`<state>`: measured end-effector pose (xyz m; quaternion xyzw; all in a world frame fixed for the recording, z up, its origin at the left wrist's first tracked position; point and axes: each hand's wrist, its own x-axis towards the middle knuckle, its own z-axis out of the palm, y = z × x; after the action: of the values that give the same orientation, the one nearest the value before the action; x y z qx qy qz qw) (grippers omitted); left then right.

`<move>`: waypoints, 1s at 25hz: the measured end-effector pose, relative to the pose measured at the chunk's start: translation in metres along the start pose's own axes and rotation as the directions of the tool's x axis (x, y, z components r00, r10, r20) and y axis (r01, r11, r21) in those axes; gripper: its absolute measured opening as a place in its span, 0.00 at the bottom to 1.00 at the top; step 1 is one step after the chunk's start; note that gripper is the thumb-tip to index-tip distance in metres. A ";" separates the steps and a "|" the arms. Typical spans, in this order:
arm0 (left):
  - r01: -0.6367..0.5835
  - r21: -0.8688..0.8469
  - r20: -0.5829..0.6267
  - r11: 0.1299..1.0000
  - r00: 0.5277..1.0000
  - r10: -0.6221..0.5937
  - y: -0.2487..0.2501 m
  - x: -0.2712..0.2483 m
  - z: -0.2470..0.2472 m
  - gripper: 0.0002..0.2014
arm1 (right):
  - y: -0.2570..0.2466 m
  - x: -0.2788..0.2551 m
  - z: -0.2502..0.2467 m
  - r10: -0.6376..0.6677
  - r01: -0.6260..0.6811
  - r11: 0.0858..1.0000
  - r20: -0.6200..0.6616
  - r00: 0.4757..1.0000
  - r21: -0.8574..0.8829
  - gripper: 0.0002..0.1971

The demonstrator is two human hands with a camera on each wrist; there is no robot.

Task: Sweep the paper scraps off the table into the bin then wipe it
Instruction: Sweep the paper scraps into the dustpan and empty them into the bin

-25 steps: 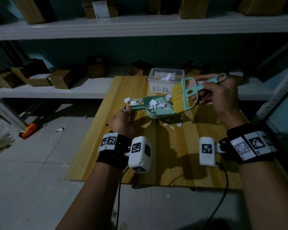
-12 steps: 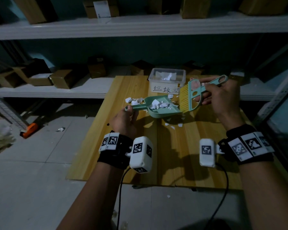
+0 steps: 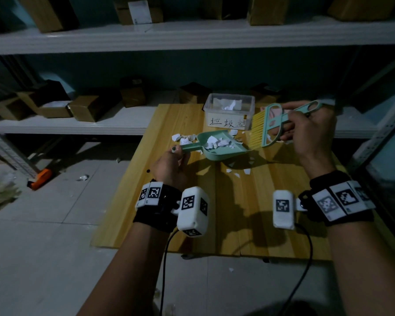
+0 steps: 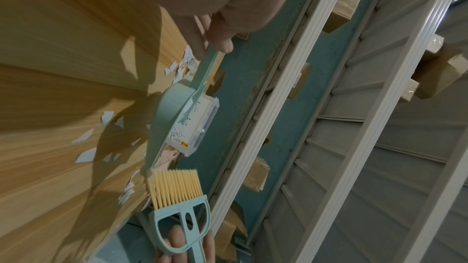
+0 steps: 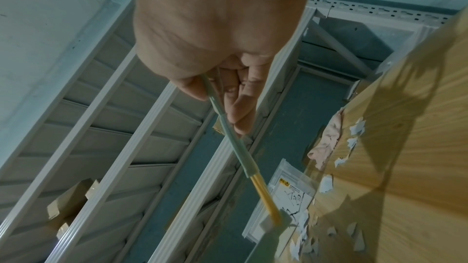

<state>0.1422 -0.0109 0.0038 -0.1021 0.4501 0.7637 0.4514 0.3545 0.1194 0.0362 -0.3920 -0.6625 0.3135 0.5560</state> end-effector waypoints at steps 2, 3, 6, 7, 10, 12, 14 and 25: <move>-0.010 -0.005 0.002 1.000 1.000 0.010 0.000 0.001 0.000 0.05 | 0.003 0.002 0.000 0.002 -0.002 1.000 -0.014 1.000 -0.009 0.11; -0.011 -0.009 0.001 1.000 1.000 0.011 0.000 0.002 0.000 0.06 | 0.004 0.003 0.000 0.001 -0.002 1.000 -0.021 1.000 -0.013 0.11; -0.024 -0.022 0.011 0.999 1.000 0.024 0.000 0.001 0.000 0.07 | 0.004 0.003 -0.001 -0.012 0.012 1.000 -0.032 0.999 -0.010 0.11; -0.028 -0.023 0.022 0.999 0.999 0.028 -0.001 0.001 0.000 0.09 | 0.004 0.002 -0.001 -0.013 0.013 1.000 -0.034 0.999 -0.009 0.11; -0.031 -0.010 0.029 0.999 0.999 0.031 -0.001 0.000 0.000 0.07 | 0.004 0.002 -0.001 -0.014 0.014 1.000 -0.044 0.999 0.001 0.12; -0.020 -0.014 -0.010 1.000 1.000 0.020 -0.001 0.002 0.001 0.04 | 0.005 0.003 -0.001 -0.014 0.013 1.000 -0.056 0.998 -0.002 0.12; -0.017 0.004 -0.014 1.000 1.000 0.017 0.001 0.002 0.002 0.05 | 0.005 0.003 0.000 -0.013 0.013 1.000 -0.060 0.998 -0.007 0.11; -0.097 -0.008 0.000 0.995 0.995 0.097 0.000 0.007 -0.001 0.07 | 0.004 0.002 0.001 0.036 -0.032 0.999 -0.107 0.994 0.043 0.12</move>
<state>0.1380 -0.0081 -0.0007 -0.0820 0.4515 0.7864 0.4135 0.3538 0.1234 0.0335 -0.4080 -0.6182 0.3149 0.5935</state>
